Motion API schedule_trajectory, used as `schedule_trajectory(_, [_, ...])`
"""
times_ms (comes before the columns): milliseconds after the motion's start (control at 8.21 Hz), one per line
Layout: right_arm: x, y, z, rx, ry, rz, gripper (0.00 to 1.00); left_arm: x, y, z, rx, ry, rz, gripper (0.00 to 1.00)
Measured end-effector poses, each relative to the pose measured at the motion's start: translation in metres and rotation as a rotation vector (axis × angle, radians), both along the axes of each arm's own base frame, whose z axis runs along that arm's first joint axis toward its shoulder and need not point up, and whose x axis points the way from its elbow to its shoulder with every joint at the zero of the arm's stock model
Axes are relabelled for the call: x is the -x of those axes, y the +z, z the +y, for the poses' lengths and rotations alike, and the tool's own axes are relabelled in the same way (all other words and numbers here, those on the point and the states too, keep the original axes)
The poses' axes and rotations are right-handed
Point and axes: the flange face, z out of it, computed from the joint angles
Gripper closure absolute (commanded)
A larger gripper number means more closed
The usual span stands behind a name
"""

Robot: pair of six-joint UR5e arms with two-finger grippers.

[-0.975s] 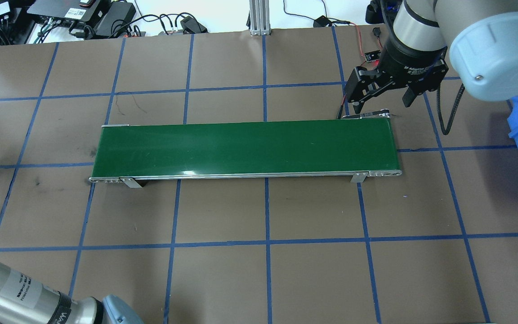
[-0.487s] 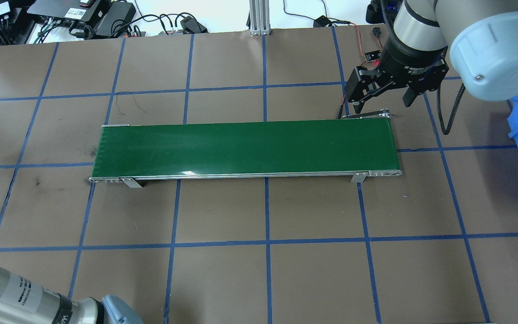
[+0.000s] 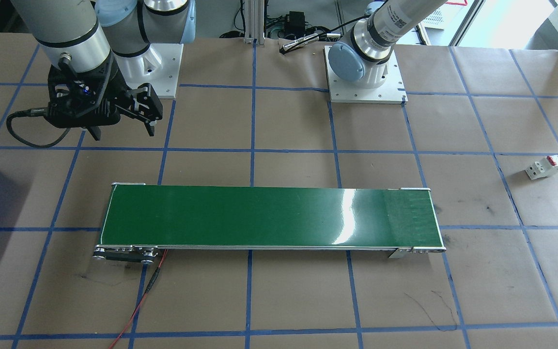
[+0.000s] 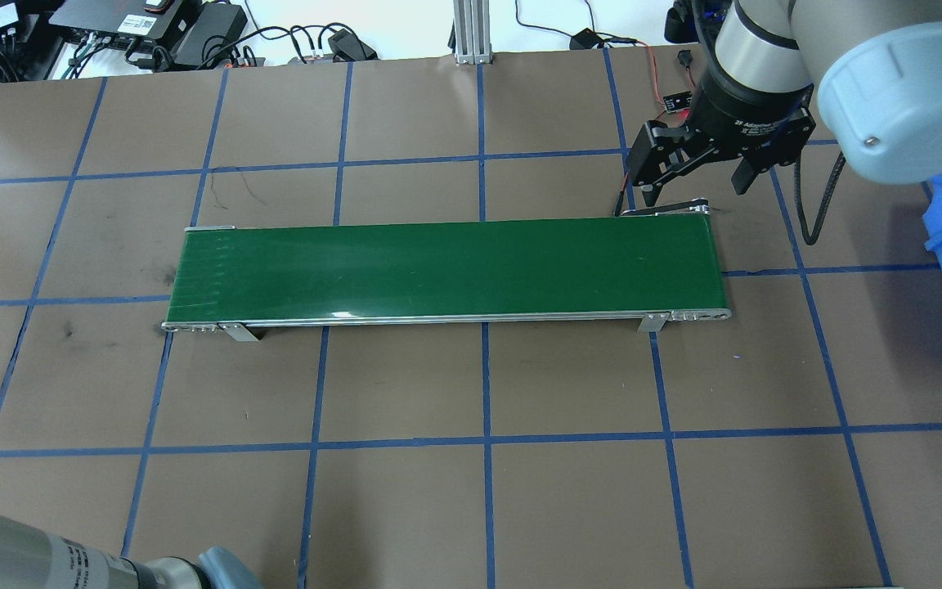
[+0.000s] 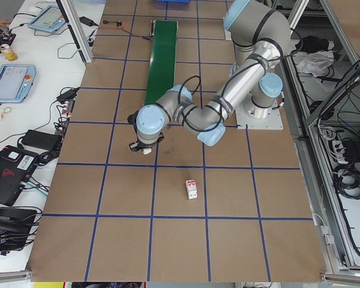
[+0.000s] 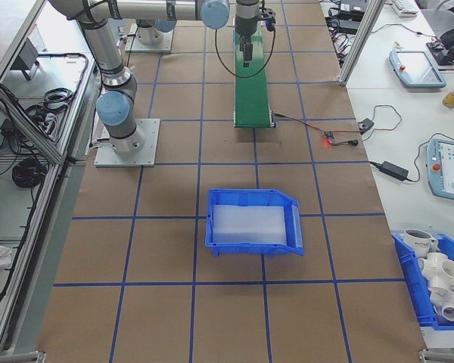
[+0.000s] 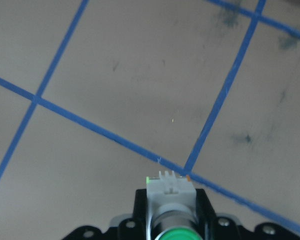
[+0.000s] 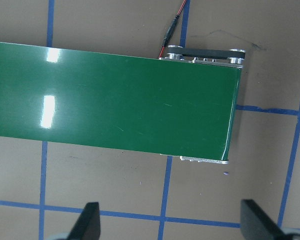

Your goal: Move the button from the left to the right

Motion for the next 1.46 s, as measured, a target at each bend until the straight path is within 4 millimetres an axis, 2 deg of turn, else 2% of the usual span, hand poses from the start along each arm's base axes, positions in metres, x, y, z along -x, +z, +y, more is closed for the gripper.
schedule_trajectory(122, [0.0, 0.0, 0.0, 0.0, 0.0, 0.0, 0.0, 0.049, 0.018, -0.005, -0.035, 0.056, 0.035, 1.0])
schedule_trajectory(244, [0.0, 0.0, 0.0, 0.0, 0.0, 0.001, 0.0, 0.096, 0.025, -0.003, -0.091, 0.132, 0.068, 1.0])
schedule_trajectory(487, [0.0, 0.0, 0.0, 0.0, 0.0, 0.001, 0.0, 0.175, 0.017, 0.015, -0.213, 0.28, 0.083, 1.0])
schedule_trajectory(609, [0.0, 0.0, 0.0, -0.001, 0.0, 0.001, 0.0, 0.208, 0.009, 0.022, -0.254, 0.344, 0.077, 1.0])
schedule_trajectory(731, [0.0, 0.0, 0.0, -0.001, 0.0, 0.001, 0.0, 0.235, 0.001, 0.026, -0.285, 0.405, 0.072, 1.0])
schedule_trajectory(975, [0.0, 0.0, 0.0, -0.001, 0.0, 0.002, 0.0, 0.269, -0.013, 0.023, -0.33, 0.484, 0.072, 1.0])
schedule_trajectory(1462, [0.0, 0.0, 0.0, -0.001, 0.0, 0.0, 0.0, 0.338, -0.046, 0.001, -0.311, 0.505, 0.052, 1.0])
